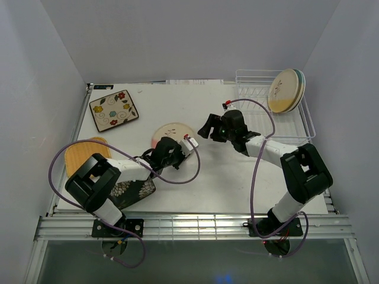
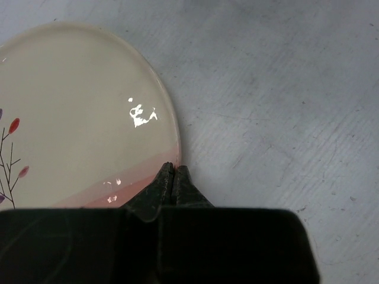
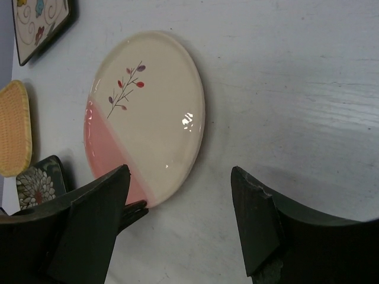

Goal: Load the plates into the dish rack
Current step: Pick up the plate at the center of the board.

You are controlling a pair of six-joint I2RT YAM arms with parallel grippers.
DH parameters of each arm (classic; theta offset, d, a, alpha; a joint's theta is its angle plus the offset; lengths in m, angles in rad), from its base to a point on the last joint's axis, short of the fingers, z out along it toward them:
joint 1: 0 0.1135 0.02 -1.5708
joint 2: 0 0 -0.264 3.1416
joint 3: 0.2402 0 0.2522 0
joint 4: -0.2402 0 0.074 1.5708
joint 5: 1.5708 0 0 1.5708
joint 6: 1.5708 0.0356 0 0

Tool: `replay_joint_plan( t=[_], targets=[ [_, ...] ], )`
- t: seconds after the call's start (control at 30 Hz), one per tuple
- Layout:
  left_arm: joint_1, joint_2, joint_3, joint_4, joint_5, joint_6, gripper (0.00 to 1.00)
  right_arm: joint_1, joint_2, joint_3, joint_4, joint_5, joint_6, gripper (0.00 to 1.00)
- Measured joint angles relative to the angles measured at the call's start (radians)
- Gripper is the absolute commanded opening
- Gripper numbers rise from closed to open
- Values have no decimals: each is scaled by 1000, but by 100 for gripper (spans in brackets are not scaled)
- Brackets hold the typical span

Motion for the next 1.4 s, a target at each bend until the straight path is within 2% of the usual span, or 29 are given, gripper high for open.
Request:
replay_joint_plan(
  t=[0.5,0.67,1.4],
  targets=[
    [55,-57,0,-8,14,-59,0,2,179,67,113,-139,105,75],
    [70,-82,0,-8,22,-75,0,2,235,83,182,-192,160,70],
    [96,-127,-2,8,27,-113,0,6,371,141,285,-269,282,67]
  ],
)
